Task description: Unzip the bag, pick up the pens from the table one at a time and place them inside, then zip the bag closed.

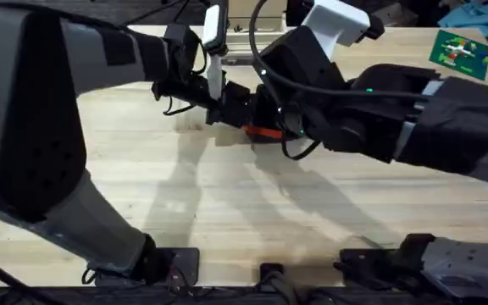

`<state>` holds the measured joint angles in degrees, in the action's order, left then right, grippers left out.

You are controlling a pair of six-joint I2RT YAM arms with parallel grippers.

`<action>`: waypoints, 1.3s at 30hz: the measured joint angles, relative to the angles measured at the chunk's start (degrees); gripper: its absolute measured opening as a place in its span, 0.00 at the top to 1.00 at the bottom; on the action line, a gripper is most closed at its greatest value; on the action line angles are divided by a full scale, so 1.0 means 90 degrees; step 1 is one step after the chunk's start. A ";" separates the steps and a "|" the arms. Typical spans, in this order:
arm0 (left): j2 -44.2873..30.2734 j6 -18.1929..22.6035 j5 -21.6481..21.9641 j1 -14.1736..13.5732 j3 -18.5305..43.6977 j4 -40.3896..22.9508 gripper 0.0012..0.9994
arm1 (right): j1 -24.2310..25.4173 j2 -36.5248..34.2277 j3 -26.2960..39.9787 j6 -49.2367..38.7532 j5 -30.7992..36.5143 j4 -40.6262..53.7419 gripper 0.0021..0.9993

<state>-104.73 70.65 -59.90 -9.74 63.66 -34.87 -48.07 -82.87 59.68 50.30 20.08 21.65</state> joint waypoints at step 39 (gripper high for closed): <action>0.0000 0.0000 0.0108 -0.0005 0.0000 0.0042 0.96 | 0.2956 0.0070 0.0000 -0.1199 -0.0332 0.0895 0.97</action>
<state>-104.73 70.65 -58.93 -9.78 63.66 -34.49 -21.47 -82.24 59.68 39.51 17.09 29.71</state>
